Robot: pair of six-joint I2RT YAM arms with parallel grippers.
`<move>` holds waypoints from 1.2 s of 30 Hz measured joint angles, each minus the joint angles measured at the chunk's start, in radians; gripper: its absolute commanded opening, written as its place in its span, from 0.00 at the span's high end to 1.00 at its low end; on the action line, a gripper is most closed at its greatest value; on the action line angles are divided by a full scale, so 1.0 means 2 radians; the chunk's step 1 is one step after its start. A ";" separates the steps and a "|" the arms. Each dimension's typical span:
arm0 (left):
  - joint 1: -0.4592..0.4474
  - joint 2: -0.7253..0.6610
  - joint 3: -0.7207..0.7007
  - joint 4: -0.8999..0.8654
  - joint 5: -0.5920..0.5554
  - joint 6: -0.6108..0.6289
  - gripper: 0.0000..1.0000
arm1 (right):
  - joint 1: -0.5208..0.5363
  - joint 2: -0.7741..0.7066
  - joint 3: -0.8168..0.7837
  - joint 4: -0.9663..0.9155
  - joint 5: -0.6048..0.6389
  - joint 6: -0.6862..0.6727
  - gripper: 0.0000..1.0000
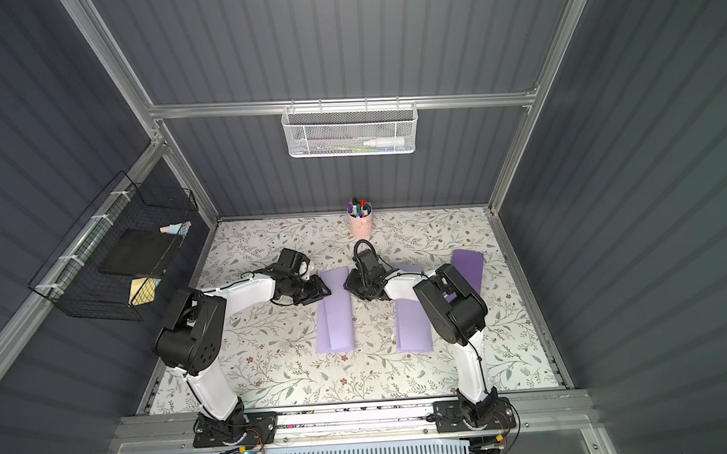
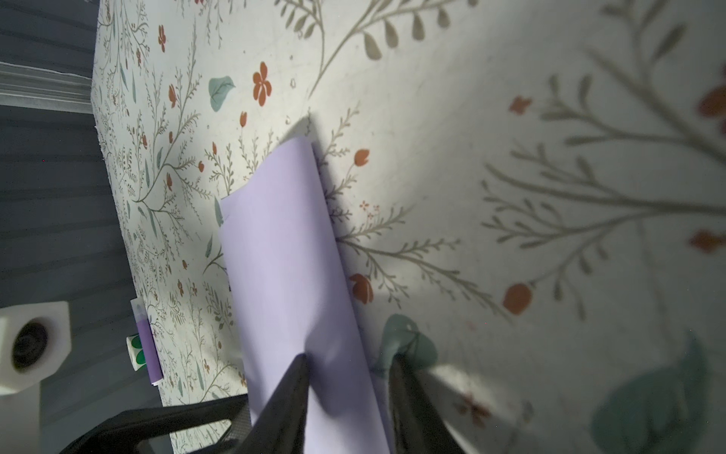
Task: Fold the rectangular paper in half along the long edge
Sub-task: Fold the paper at the center of the board.
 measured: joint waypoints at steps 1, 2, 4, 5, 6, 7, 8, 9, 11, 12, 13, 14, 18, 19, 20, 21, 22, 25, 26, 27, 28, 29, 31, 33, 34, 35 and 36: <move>0.000 0.000 -0.004 0.001 0.001 -0.002 0.60 | 0.000 0.000 0.000 0.000 0.001 0.000 0.63; 0.000 0.000 -0.010 0.005 0.003 -0.006 0.61 | 0.000 0.000 0.000 0.000 0.002 0.000 0.63; 0.000 0.000 -0.023 0.012 0.007 -0.013 0.62 | 0.000 0.000 0.000 0.000 0.002 0.000 0.63; 0.000 -0.001 -0.029 0.020 0.011 -0.016 0.62 | 0.000 0.000 0.000 0.000 0.002 0.000 0.63; 0.000 -0.003 -0.033 0.026 0.011 -0.020 0.62 | 0.000 0.000 0.000 -0.001 0.002 0.000 0.63; 0.000 -0.005 -0.038 0.032 0.014 -0.023 0.63 | 0.001 0.000 0.000 -0.001 0.002 0.000 0.63; -0.001 -0.007 -0.042 0.037 0.016 -0.026 0.64 | 0.001 0.000 0.000 -0.001 0.003 0.000 0.63; -0.001 -0.008 -0.045 0.040 0.018 -0.029 0.65 | 0.001 0.000 0.000 -0.001 0.003 0.000 0.63; -0.003 -0.010 -0.051 0.047 0.021 -0.035 0.66 | 0.001 0.000 0.000 -0.002 0.004 0.000 0.63; -0.004 -0.010 -0.052 0.050 0.022 -0.038 0.66 | 0.001 0.000 0.000 -0.002 0.004 0.000 0.63; -0.006 -0.010 -0.053 0.052 0.023 -0.040 0.66 | 0.001 0.000 0.000 -0.002 0.004 0.000 0.63; -0.007 -0.010 -0.054 0.056 0.024 -0.044 0.67 | 0.001 0.000 0.000 -0.002 0.004 0.000 0.63; -0.011 -0.013 -0.061 0.064 0.027 -0.055 0.72 | 0.001 0.000 0.001 -0.002 0.004 0.000 0.63; -0.011 -0.014 -0.062 0.066 0.028 -0.057 0.73 | 0.001 0.000 0.001 -0.002 0.004 0.000 0.63; -0.011 -0.014 -0.063 0.067 0.028 -0.059 0.75 | 0.001 0.000 0.001 -0.003 0.004 0.000 0.63; -0.011 -0.015 -0.064 0.068 0.029 -0.060 0.76 | 0.001 0.000 0.001 -0.003 0.004 0.000 0.63; -0.012 -0.016 -0.066 0.069 0.030 -0.061 0.78 | 0.001 0.000 0.001 -0.003 0.004 0.000 0.63; -0.014 -0.020 -0.068 0.070 0.030 -0.064 0.82 | 0.001 0.000 0.001 -0.003 0.004 0.000 0.63; -0.014 -0.021 -0.068 0.071 0.030 -0.064 0.83 | 0.001 0.000 0.001 -0.003 0.004 0.000 0.63; -0.014 -0.022 -0.068 0.071 0.029 -0.065 0.85 | 0.001 0.000 0.001 -0.003 0.004 0.000 0.63; -0.014 -0.023 -0.068 0.071 0.029 -0.066 0.89 | 0.001 0.000 0.001 -0.003 0.004 0.000 0.63; -0.014 -0.024 -0.068 0.071 0.029 -0.067 0.93 | 0.001 0.000 0.001 -0.003 0.004 0.000 0.63; -0.014 -0.024 -0.068 0.071 0.029 -0.068 0.97 | 0.001 0.000 0.001 -0.003 0.004 0.000 0.63; -0.014 -0.025 -0.068 0.071 0.029 -0.068 1.00 | 0.001 0.000 0.001 -0.003 0.004 0.000 0.63; -0.014 -0.024 -0.068 0.071 0.029 -0.068 1.00 | 0.001 0.000 0.001 -0.003 0.004 0.000 0.63; -0.014 -0.024 -0.068 0.071 0.029 -0.068 1.00 | 0.001 0.000 0.001 -0.003 0.004 0.000 0.63; -0.014 -0.024 -0.068 0.071 0.029 -0.068 1.00 | 0.001 0.000 0.001 -0.003 0.004 0.000 0.63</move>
